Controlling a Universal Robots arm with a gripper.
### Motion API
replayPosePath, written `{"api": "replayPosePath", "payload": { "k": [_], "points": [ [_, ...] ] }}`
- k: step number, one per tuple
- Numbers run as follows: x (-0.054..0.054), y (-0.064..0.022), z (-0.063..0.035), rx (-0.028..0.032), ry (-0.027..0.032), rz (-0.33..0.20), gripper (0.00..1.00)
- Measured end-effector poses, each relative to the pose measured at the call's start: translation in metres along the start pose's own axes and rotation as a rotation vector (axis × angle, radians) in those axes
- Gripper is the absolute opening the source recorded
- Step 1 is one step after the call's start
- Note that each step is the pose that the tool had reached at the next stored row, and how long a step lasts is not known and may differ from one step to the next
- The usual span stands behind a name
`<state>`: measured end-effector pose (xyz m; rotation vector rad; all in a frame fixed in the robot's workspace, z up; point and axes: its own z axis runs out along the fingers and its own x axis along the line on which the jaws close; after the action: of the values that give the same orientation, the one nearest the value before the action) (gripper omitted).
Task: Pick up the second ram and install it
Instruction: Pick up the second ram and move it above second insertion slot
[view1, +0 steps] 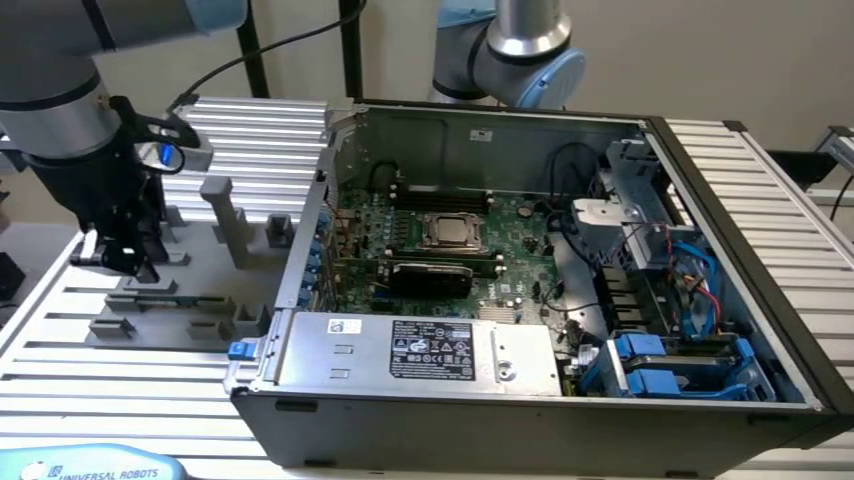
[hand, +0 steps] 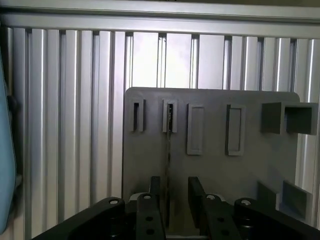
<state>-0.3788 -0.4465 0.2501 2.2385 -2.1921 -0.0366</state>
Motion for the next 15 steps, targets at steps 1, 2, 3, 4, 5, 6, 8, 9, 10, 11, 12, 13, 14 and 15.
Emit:
{"api": "replayPosePath", "payload": {
  "k": [1,2,3,4,5,6,8,9,10,11,12,13,14,15],
  "points": [
    [0.000,-0.0001,0.0019,0.0000,0.0000,-0.001,0.36],
    [0.000,-0.0001,0.0036,0.0000,0.0000,-0.002,0.36],
    [0.000,-0.0001,0.0054,-0.0001,0.0001,-0.003,0.36],
    [0.000,-0.0001,0.0073,-0.0001,0.0000,-0.004,0.36],
    [0.000,-0.0002,0.0090,-0.0001,0.0001,-0.005,0.36],
    [0.000,-0.0003,0.0109,-0.0001,0.0001,-0.006,0.36],
    [0.000,-0.0003,0.0145,-0.0001,0.0001,-0.007,0.36],
    [0.001,-0.0004,0.0163,0.0000,0.0001,-0.007,0.36],
    [0.001,-0.0004,0.0183,-0.0001,0.0002,-0.008,0.36],
    [0.001,-0.0005,0.0201,0.0000,0.0002,-0.008,0.36],
    [0.001,-0.0006,0.0218,-0.0001,0.0001,-0.008,0.36],
    [0.002,-0.0006,0.0236,0.0000,0.0000,-0.008,0.36],
    [0.002,-0.0006,0.0253,-0.0003,0.0000,-0.008,0.36],
    [0.003,-0.0007,0.0272,-0.0003,-0.0004,-0.008,0.36]
  ]
}}
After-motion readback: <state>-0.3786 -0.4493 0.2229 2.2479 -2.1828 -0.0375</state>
